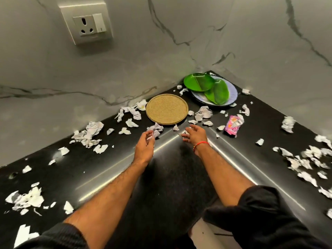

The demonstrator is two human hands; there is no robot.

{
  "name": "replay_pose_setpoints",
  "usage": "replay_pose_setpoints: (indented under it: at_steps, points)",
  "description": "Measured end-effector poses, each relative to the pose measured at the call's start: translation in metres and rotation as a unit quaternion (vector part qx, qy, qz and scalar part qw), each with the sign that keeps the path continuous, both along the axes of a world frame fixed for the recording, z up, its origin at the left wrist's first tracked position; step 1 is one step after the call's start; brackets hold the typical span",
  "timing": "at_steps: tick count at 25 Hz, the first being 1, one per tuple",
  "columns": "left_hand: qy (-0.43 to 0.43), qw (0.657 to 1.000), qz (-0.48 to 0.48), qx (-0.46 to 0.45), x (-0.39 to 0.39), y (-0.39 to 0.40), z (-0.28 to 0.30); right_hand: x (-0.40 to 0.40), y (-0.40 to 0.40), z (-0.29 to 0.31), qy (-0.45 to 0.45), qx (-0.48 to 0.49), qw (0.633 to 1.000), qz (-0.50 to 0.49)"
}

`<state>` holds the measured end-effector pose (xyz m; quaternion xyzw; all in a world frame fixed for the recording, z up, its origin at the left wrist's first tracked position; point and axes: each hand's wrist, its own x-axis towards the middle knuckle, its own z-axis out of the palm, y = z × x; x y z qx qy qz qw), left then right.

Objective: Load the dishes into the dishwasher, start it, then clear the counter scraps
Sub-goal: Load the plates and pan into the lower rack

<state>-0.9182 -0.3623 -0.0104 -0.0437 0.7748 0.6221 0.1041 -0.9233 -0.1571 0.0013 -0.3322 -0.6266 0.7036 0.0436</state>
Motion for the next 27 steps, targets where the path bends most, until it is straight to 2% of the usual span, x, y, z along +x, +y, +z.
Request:
replay_pose_setpoints:
  at_steps: [2, 5, 12, 15, 19, 23, 27]
  points:
    - [-0.012, 1.0, 0.024, -0.008, -0.024, 0.01, -0.002, -0.042, 0.01, -0.014, -0.031, -0.007, 0.999, -0.01]
    - [-0.026, 0.997, 0.066, -0.01, -0.048, 0.022, -0.007, -0.088, 0.02, -0.031, -0.072, 0.046, 0.996, -0.015]
    - [-0.004, 0.989, 0.131, -0.062, -0.057, 0.041, -0.017, -0.123, 0.034, -0.046, -0.142, 0.147, 0.979, 0.01]
    - [0.01, 0.988, 0.138, -0.062, -0.051, 0.038, -0.015, -0.12, 0.038, -0.043, -0.147, 0.12, 0.982, -0.005]
    - [0.01, 0.989, 0.138, -0.051, -0.035, 0.024, -0.011, -0.099, 0.04, -0.037, -0.109, 0.157, 0.981, 0.004]
    - [0.013, 0.99, 0.135, -0.047, -0.016, 0.007, -0.005, -0.063, 0.049, -0.018, -0.049, 0.195, 0.977, -0.069]
    - [0.011, 0.995, 0.1, 0.013, 0.009, 0.003, 0.01, -0.004, 0.062, -0.002, -0.022, 0.131, 0.979, -0.156]
